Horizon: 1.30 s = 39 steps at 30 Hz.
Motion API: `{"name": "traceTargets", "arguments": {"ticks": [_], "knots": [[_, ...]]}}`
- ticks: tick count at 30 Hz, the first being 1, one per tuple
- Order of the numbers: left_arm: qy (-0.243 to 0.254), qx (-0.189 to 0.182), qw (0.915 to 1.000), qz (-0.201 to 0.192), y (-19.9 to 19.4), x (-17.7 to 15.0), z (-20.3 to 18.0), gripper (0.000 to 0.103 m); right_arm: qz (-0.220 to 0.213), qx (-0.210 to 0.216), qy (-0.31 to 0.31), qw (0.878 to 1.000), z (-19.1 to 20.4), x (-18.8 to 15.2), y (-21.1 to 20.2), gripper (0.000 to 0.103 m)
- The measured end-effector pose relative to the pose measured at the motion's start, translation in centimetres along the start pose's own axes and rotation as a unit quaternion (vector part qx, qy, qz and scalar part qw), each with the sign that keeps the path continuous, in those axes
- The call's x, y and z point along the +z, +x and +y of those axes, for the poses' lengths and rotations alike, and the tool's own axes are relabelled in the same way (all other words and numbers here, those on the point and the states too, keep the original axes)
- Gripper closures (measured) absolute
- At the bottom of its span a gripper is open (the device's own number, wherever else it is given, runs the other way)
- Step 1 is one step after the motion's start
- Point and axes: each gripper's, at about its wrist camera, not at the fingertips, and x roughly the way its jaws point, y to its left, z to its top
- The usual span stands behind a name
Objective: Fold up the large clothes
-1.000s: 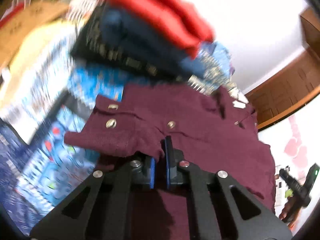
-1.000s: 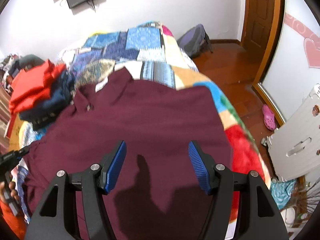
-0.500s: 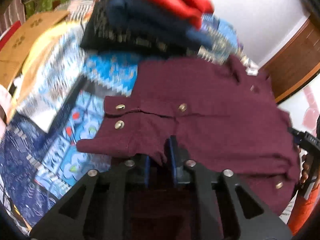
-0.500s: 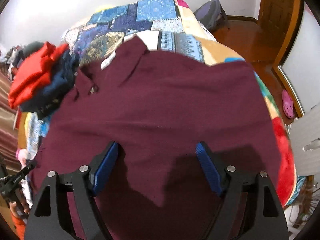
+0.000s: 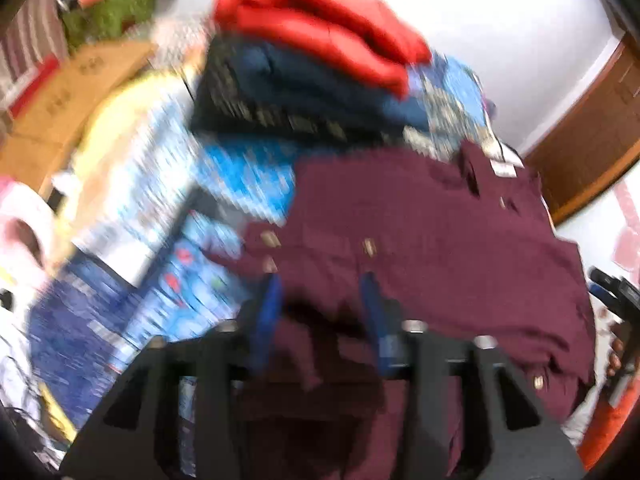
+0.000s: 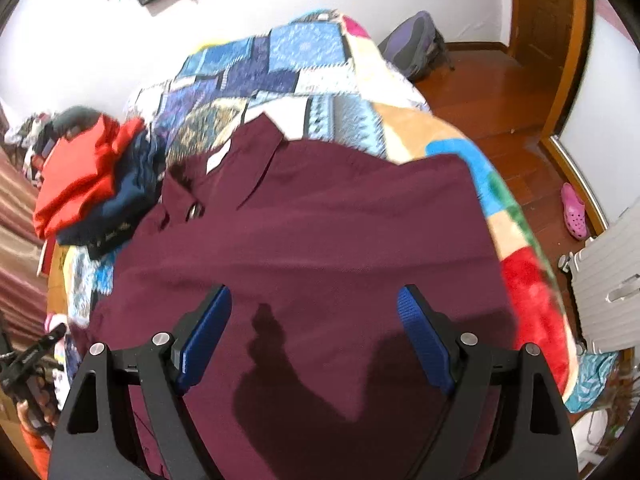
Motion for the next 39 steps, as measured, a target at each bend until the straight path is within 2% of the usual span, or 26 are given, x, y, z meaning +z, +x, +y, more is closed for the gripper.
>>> {"name": "traceTargets", "arguments": {"ticks": [1, 2, 3, 4, 9, 12, 16, 20, 23, 25, 32, 35, 37, 38, 39], "knots": [[0.003, 0.014, 0.9994, -0.030, -1.1, 0.6, -0.1, 0.031, -0.005, 0.001, 0.005, 1.000, -0.2, 0.2, -0.2, 0.020], [0.006, 0.018, 0.9987, -0.047, -1.7, 1.0, -0.3, 0.025, -0.010, 0.004, 0.010, 1.000, -0.5, 0.4, -0.5, 0.020], [0.012, 0.021, 0.9973, -0.069, -2.5, 1.8, -0.5, 0.024, -0.015, 0.004, 0.015, 1.000, -0.7, 0.7, -0.7, 0.020], [0.014, 0.022, 0.9969, -0.074, -2.7, 2.4, -0.6, 0.023, -0.021, 0.001, 0.018, 1.000, -0.9, 1.0, -1.0, 0.020], [0.023, 0.009, 0.9974, -0.067, -1.3, 5.6, -1.2, 0.023, -0.043, -0.016, 0.023, 0.999, -1.8, 2.3, -1.9, 0.020], [0.025, 0.005, 0.9988, -0.042, 1.1, 6.5, -1.6, 0.023, -0.051, -0.024, 0.029, 0.998, -2.8, 2.9, -2.1, 0.020], [0.017, -0.022, 0.9995, 0.016, 5.8, 7.2, -1.8, 0.023, -0.050, -0.043, 0.040, 0.997, -4.5, 3.3, -1.7, 0.020], [-0.003, -0.018, 0.9976, 0.067, 10.6, 7.4, -0.9, 0.023, -0.027, -0.051, 0.077, 0.995, -7.1, 3.4, -0.1, 0.020], [-0.048, -0.044, 0.9920, 0.108, 14.1, 7.6, 0.8, 0.023, 0.001, -0.035, 0.110, 0.993, -9.2, 3.3, 1.5, 0.020], [-0.078, -0.077, 0.9853, 0.130, 16.0, 7.6, 1.8, 0.023, 0.021, -0.019, 0.129, 0.991, -10.4, 3.2, 2.7, 0.020], [-0.129, -0.149, 0.9639, 0.180, 20.9, 7.6, 2.9, 0.023, 0.049, 0.062, 0.153, 0.985, -11.3, 4.1, 5.2, 0.021], [-0.124, -0.160, 0.9630, 0.177, 21.6, 7.7, 2.3, 0.023, 0.068, 0.084, 0.154, 0.982, -11.3, 4.6, 6.7, 0.034], [-0.112, -0.163, 0.9651, 0.172, 21.8, 7.8, 1.5, 0.023, 0.085, 0.105, 0.168, 0.977, -11.3, 4.7, 7.9, 0.051], [-0.107, -0.161, 0.9662, 0.171, 21.8, 7.8, 1.2, 0.023, 0.087, 0.100, 0.175, 0.976, -11.4, 4.7, 8.1, 0.054], [-0.096, -0.154, 0.9691, 0.166, 21.7, 7.7, 0.6, 0.025, 0.086, 0.092, 0.174, 0.977, -11.2, 4.7, 8.1, 0.062]]}}
